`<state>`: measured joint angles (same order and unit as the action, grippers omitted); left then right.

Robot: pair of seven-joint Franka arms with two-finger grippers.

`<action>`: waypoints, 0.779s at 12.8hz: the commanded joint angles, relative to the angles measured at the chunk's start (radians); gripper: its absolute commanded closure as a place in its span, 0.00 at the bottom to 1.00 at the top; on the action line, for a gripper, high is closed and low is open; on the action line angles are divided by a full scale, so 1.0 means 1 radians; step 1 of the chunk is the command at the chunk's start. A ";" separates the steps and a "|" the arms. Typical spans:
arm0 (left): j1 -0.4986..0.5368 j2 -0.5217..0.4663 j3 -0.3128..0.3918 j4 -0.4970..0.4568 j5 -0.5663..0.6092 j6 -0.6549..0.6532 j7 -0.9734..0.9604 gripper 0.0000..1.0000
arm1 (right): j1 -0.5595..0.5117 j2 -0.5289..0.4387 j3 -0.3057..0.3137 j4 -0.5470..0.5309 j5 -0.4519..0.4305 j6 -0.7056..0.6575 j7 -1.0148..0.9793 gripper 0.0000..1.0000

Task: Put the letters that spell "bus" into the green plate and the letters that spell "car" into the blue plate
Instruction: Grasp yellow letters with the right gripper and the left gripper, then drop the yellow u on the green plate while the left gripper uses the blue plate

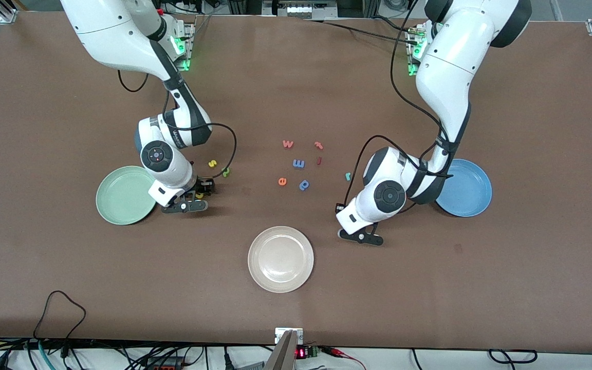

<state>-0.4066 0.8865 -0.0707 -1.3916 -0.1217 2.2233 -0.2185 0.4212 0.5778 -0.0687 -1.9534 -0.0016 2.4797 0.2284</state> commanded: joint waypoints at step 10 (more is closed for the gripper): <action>0.147 -0.110 0.009 0.006 -0.001 -0.227 0.025 0.84 | 0.016 0.008 -0.008 -0.001 0.011 -0.010 0.006 0.53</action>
<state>-0.3174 0.8507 -0.0513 -1.3652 -0.1208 2.1257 -0.2100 0.4239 0.5787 -0.0685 -1.9498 -0.0016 2.4787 0.2284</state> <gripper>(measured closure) 0.718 0.529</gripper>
